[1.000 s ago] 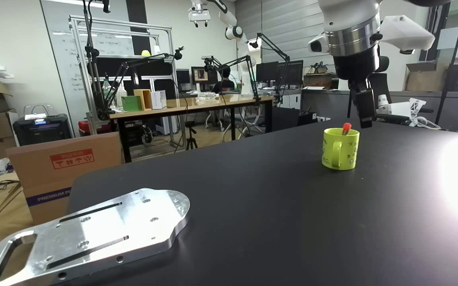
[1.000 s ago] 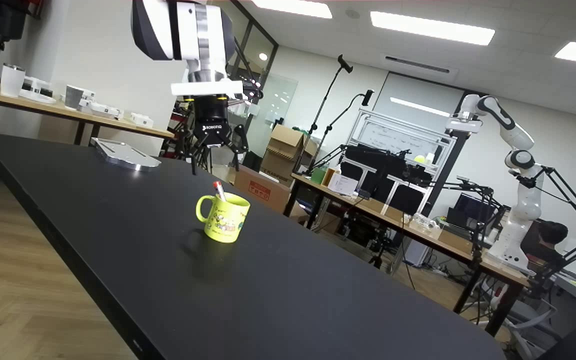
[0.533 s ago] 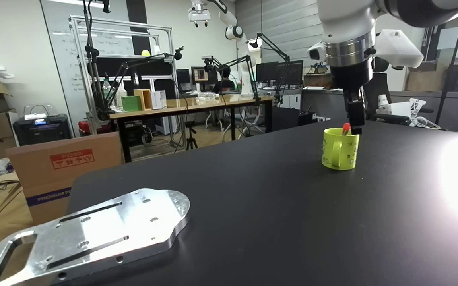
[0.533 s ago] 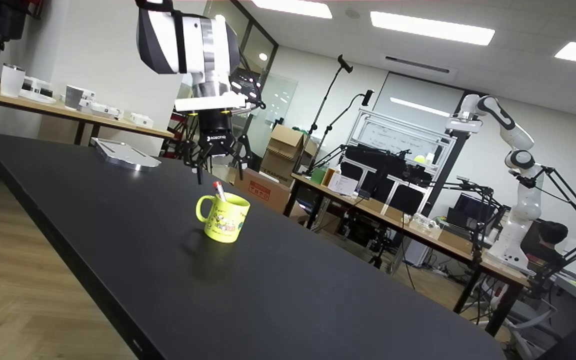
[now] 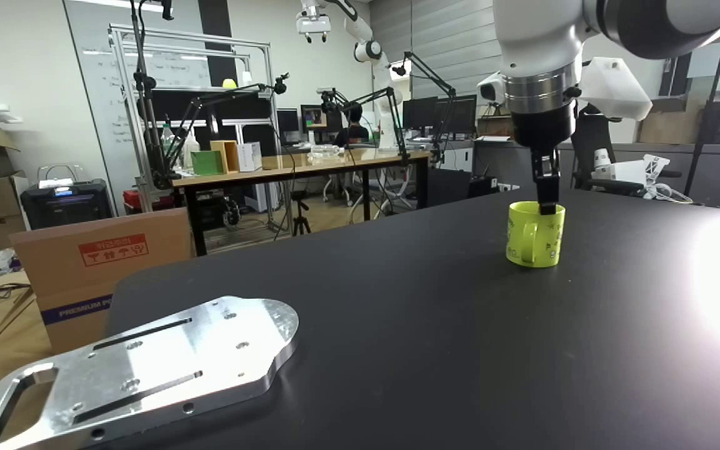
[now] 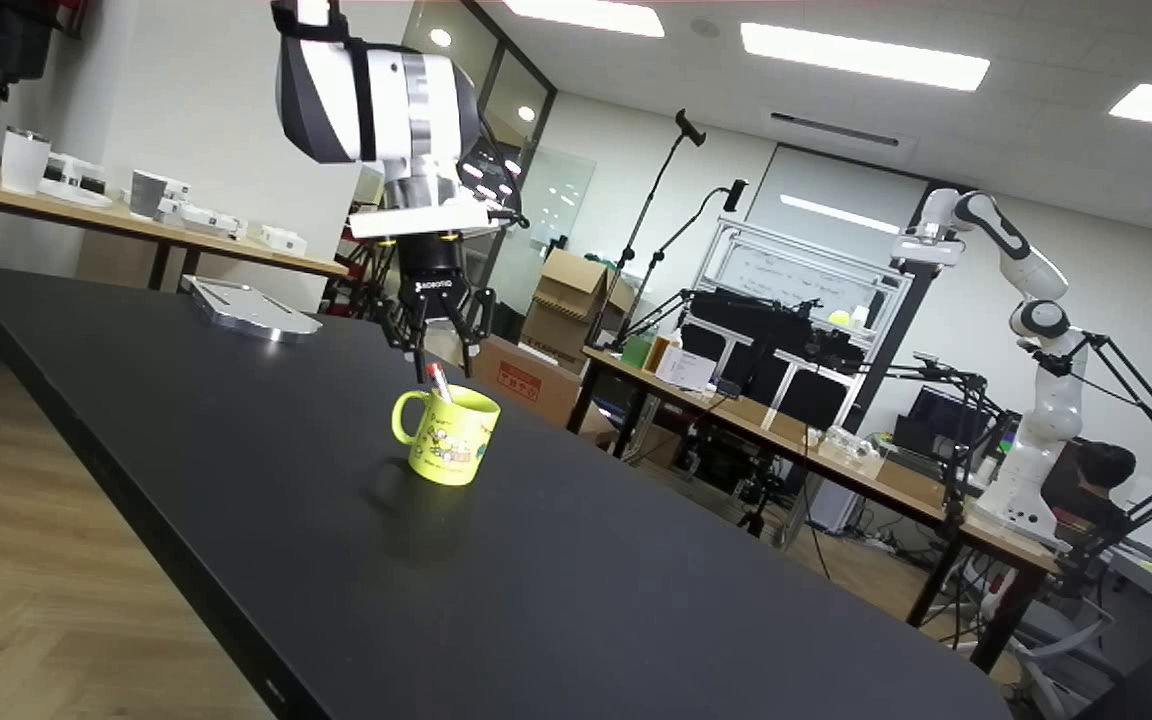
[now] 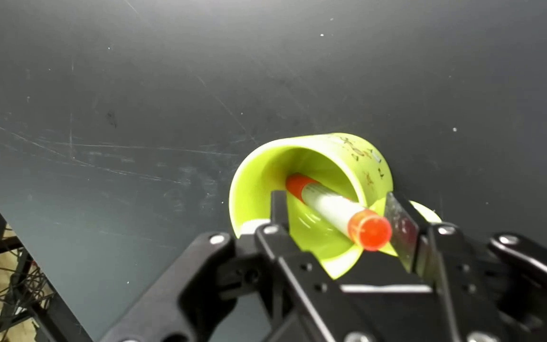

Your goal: Take the red marker out of the yellow mug

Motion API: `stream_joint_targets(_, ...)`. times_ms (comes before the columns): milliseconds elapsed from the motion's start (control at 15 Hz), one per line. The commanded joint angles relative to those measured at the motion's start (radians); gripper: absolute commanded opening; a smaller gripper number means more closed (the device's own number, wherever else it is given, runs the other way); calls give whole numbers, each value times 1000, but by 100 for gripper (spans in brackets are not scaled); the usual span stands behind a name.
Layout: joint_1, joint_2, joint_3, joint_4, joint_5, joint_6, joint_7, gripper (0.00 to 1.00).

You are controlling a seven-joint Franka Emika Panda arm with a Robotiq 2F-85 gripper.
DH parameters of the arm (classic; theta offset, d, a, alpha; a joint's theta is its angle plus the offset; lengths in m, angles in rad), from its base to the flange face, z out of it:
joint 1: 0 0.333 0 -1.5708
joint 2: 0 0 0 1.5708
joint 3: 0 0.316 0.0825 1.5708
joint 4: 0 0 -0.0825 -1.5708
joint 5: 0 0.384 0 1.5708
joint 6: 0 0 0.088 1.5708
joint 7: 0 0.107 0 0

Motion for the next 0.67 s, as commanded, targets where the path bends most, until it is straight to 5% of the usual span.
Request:
stream_joint_targets(0, 13, 16, -7, 22, 5, 22, 42, 25)
stream_joint_targets(267, 6, 8, -5, 16, 28, 40, 44, 1)
stream_joint_targets(600, -13, -92, 7, -25, 167, 29, 7, 5)
